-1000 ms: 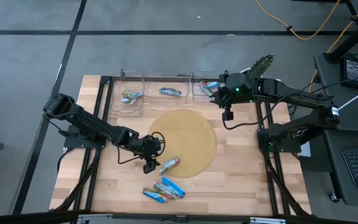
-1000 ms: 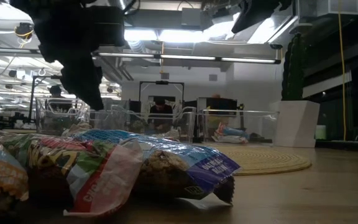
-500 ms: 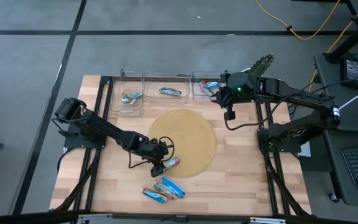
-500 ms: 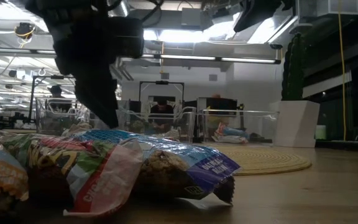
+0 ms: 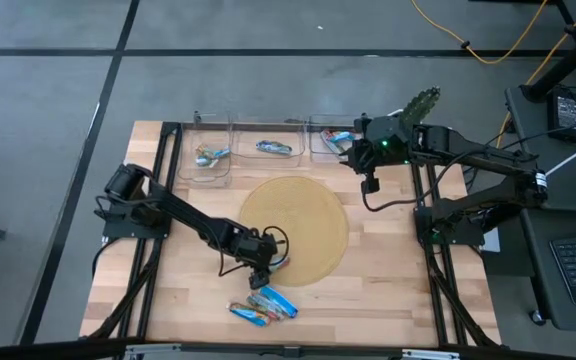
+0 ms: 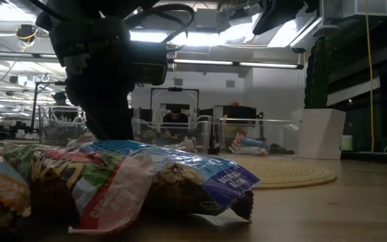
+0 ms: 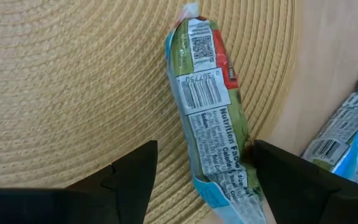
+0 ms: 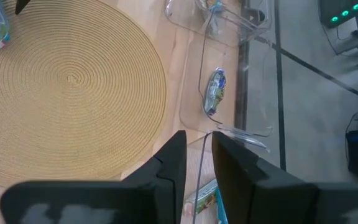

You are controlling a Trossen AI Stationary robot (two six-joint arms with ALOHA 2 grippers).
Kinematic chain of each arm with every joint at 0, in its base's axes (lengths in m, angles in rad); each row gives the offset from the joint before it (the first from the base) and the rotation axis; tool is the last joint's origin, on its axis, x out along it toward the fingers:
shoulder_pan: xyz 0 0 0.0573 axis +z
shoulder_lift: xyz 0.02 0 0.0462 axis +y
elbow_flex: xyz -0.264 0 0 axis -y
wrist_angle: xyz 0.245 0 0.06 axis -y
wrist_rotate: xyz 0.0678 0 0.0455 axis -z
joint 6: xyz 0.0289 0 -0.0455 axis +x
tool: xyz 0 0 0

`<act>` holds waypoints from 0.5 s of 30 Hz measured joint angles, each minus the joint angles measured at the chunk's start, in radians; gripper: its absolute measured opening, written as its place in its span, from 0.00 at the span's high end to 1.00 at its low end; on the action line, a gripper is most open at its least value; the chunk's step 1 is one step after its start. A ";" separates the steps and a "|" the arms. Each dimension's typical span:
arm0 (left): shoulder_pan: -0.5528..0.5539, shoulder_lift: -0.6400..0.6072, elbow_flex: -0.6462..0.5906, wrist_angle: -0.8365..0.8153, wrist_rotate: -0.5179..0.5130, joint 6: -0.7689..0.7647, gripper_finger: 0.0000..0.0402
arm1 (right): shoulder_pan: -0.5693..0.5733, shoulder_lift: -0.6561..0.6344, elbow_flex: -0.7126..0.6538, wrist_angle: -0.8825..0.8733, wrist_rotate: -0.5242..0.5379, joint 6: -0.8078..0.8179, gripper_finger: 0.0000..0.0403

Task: Pick and place Granola Bars by type
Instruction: Put the red granola bar into the right transparent bin

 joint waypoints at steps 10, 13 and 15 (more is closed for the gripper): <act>0.000 0.006 0.000 0.008 0.018 0.000 0.53 | -0.006 0.000 0.000 -0.002 -0.001 -0.002 0.80; 0.000 0.006 0.000 0.008 0.040 0.000 0.65 | -0.026 0.000 0.000 -0.003 -0.022 0.002 0.80; 0.000 0.006 0.000 0.008 0.054 0.000 0.73 | -0.042 0.000 0.000 -0.003 -0.034 0.004 0.80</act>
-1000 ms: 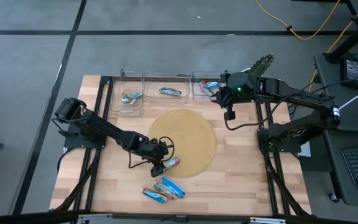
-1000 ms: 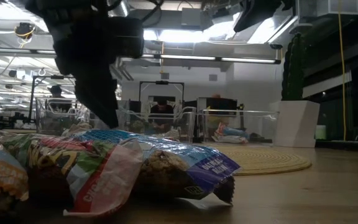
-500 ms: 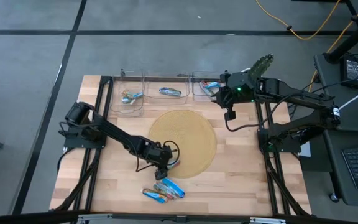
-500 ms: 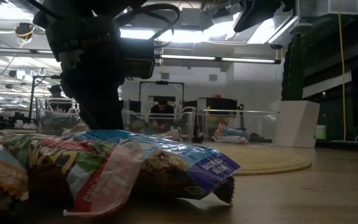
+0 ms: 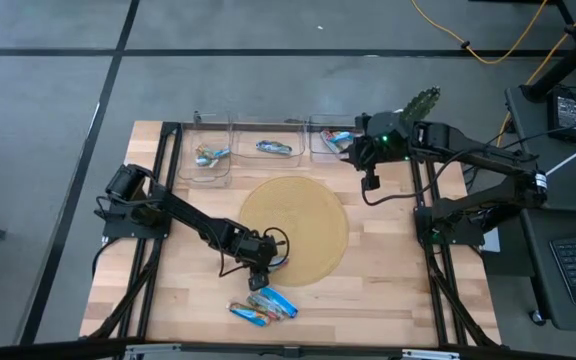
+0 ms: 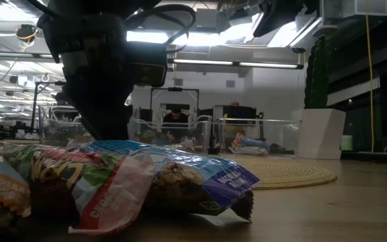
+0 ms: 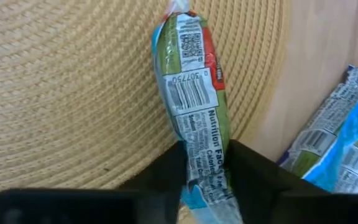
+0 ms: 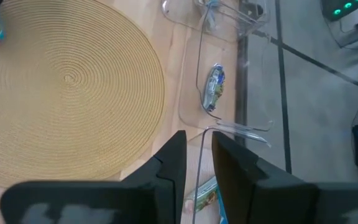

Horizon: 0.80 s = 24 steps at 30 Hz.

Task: Pick and place Granola Bars by type
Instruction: Put the red granola bar into the right transparent bin

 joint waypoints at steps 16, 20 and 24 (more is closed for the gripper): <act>0.040 -0.244 -0.001 -0.184 -0.043 0.062 0.98 | -0.054 0.000 0.000 -0.001 -0.019 0.004 0.80; 0.075 -0.358 -0.001 -0.266 -0.151 0.066 0.98 | -0.073 0.000 0.000 -0.002 -0.019 0.017 0.80; 0.111 -0.442 -0.001 -0.288 -0.226 0.108 0.98 | -0.101 0.000 0.000 -0.012 -0.029 0.046 0.80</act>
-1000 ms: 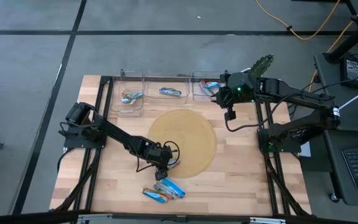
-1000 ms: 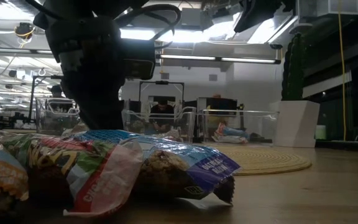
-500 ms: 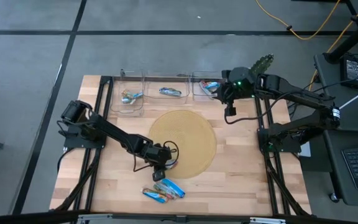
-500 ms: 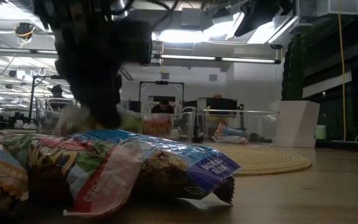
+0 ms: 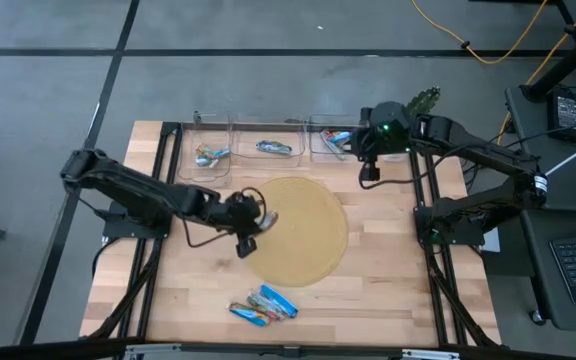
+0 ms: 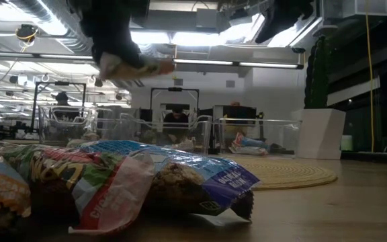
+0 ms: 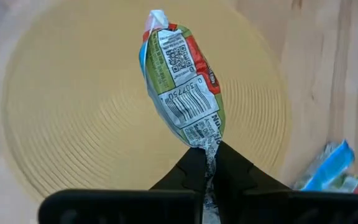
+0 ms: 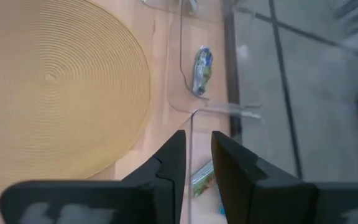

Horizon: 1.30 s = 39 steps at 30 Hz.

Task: Pick and place Granola Bars by type
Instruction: Put the red granola bar into the right transparent bin

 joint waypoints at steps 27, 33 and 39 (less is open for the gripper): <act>0.318 -0.345 0.000 0.087 -0.042 0.499 0.98 | -0.059 -0.079 -0.194 0.454 -0.382 0.226 0.80; 0.374 -0.349 0.000 0.119 -0.027 0.567 0.99 | -0.062 -0.079 -0.194 0.557 -0.381 0.279 0.80; 0.412 -0.344 0.020 0.159 0.024 0.587 0.98 | -0.061 -0.079 -0.194 0.622 -0.381 0.318 0.79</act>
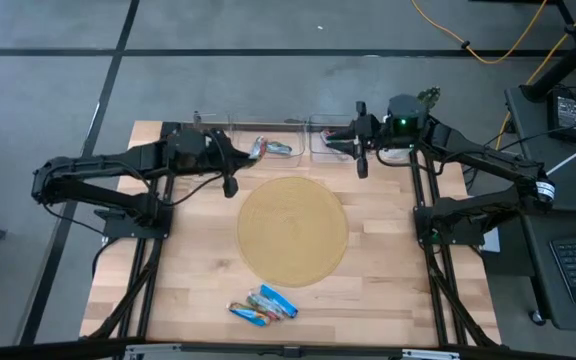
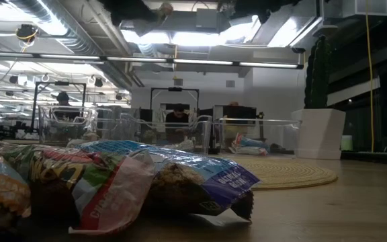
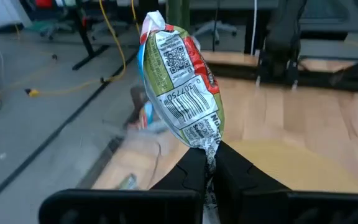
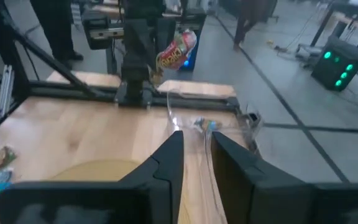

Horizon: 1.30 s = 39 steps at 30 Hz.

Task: Pick and place Granola Bars by type
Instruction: Put the red granola bar into the right transparent bin

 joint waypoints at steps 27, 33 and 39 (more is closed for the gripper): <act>0.038 0.249 0.420 -0.157 0.048 0.274 0.99 | -0.025 0.111 0.105 0.257 -0.046 0.160 0.50; 0.038 0.249 0.422 -0.132 0.047 0.274 0.99 | -0.025 0.161 0.153 0.256 -0.075 0.184 0.50; 0.038 0.248 0.422 -0.115 0.058 0.292 0.99 | -0.024 0.227 0.201 0.254 -0.137 0.210 0.50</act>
